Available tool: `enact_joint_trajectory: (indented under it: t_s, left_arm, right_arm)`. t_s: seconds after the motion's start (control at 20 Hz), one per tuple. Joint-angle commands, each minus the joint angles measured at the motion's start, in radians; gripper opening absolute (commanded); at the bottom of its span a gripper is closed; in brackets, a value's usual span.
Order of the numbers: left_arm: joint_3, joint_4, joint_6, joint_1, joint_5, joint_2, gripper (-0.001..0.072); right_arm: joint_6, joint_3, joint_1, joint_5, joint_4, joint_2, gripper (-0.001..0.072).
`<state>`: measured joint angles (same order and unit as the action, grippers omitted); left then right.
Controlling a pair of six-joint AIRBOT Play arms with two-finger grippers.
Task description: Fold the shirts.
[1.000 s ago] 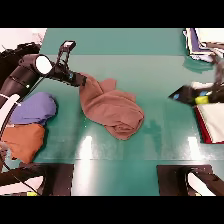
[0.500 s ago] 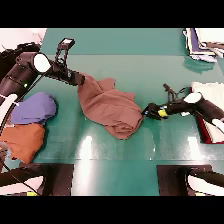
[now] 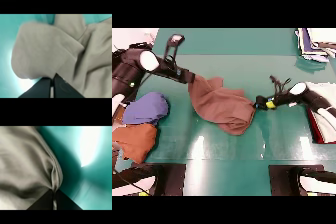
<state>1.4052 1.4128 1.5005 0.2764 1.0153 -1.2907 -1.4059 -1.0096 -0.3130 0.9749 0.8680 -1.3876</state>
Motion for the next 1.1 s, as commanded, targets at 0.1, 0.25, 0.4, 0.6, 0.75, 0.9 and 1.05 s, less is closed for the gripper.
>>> enact_joint_trajectory:
  t_s: [0.1, 0.25, 0.4, 0.6, 0.75, 0.9, 1.05]
  left_arm:
    - [0.221, 0.103, 0.038, -0.001, -0.005, 0.211, 0.0024]
    - [0.360, 0.087, 0.038, -0.001, -0.005, 0.337, 0.0024]
    - [0.441, 0.053, 0.038, -0.001, -0.006, 0.444, 0.0023]
    - [0.527, 0.003, 0.044, -0.001, -0.012, 0.506, 0.0023]
    - [0.564, -0.070, 0.041, -0.001, -0.011, 0.507, 0.0023]
    - [0.542, -0.074, 0.036, -0.001, 0.031, 0.475, 0.0023]
    - [0.454, -0.075, 0.036, -0.001, 0.165, 0.377, 0.0023]
  right_arm:
    - [-0.027, -0.290, 0.074, 0.039, 0.163, 0.256, 0.0019]
    - [-0.027, -0.452, 0.107, 0.064, 0.183, 0.390, 0.0019]
    - [-0.027, -0.561, 0.117, 0.078, 0.219, 0.504, 0.0018]
    - [-0.051, -0.655, 0.117, 0.091, 0.322, 0.605, 0.0018]
    - [-0.061, -0.733, 0.117, 0.108, 0.375, 0.614, 0.0018]
    - [-0.075, -0.849, 0.117, 0.172, 0.391, 0.523, 0.0018]
    - [-0.114, -0.925, 0.117, 0.315, 0.390, 0.348, 0.0018]
